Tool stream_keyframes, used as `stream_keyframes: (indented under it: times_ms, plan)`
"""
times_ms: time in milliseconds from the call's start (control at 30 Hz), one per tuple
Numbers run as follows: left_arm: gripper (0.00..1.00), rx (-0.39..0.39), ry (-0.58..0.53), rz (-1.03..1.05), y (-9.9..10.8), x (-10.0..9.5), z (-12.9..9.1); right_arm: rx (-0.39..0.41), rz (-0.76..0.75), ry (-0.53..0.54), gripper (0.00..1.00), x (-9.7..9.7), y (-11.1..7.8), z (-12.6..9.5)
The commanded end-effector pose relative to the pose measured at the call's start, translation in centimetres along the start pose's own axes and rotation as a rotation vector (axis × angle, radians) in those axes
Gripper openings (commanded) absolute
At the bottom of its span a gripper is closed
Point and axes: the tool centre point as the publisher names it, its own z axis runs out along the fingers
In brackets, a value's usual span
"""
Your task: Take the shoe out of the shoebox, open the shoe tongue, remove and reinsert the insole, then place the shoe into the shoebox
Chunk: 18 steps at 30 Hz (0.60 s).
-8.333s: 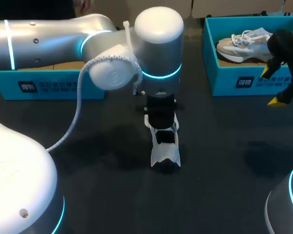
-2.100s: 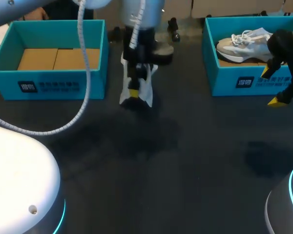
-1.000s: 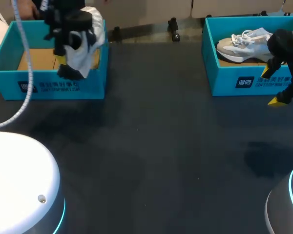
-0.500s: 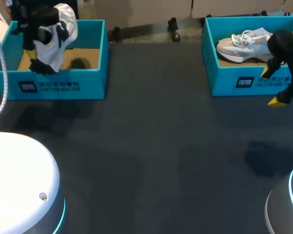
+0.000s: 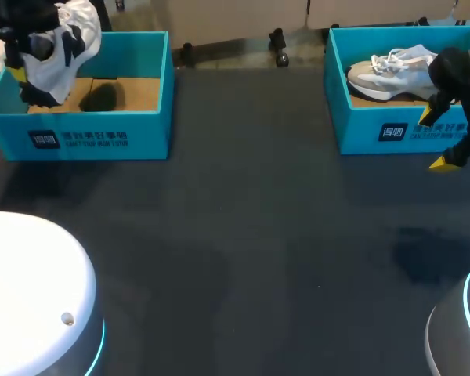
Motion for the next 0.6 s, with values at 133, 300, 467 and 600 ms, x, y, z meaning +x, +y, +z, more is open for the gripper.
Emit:
stream_keyframes:
  times_ms: [133,300,467,600]
  plan:
    - [0.0,-0.014,0.012,-0.034,2.9,-2.1,-0.3,0.003,0.001,0.002,1.0,-0.1,0.1,0.1]
    - [0.0,-0.018,0.009,-0.073,5.2,-3.4,-0.3,0.003,0.001,0.002,1.0,-0.1,0.1,0.1]
    - [0.0,-0.03,0.007,-0.08,6.7,-5.2,0.2,0.003,0.001,0.002,1.0,-0.1,0.1,0.1]
    - [0.0,-0.082,-0.029,-0.12,7.0,-5.9,0.6,0.003,0.001,0.002,1.0,-0.1,0.1,0.1]
